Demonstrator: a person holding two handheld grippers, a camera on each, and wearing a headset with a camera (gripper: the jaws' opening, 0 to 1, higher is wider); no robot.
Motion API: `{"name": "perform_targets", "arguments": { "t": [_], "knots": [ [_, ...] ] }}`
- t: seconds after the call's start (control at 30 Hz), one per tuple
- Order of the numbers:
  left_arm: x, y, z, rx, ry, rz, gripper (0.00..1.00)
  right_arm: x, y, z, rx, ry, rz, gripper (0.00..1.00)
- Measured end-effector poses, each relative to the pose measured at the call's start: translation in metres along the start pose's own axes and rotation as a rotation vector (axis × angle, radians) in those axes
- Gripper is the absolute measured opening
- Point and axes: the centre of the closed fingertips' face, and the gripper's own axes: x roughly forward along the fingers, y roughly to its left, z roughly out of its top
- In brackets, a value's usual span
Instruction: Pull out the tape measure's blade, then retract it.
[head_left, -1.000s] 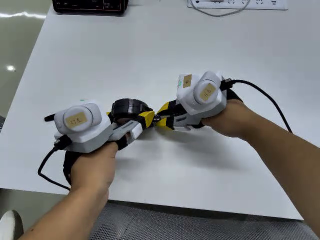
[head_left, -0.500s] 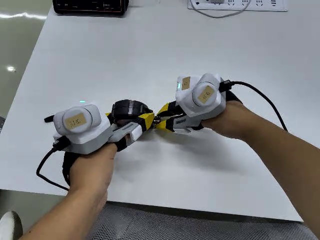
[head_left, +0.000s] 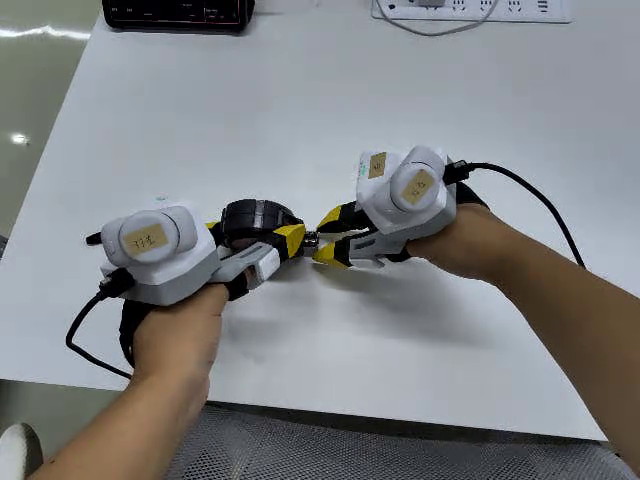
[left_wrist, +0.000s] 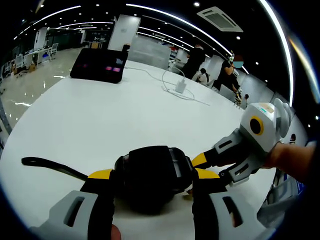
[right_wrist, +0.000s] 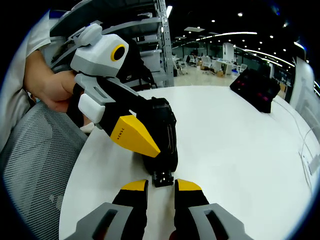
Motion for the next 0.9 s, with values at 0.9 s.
{"name": "perform_targets", "arguments": {
  "t": [0.9],
  "knots": [
    [-0.016, 0.001, 0.010, 0.245, 0.017, -0.034, 0.67, -0.030, 0.004, -0.002, 0.011, -0.048, -0.065, 0.35]
  ]
}}
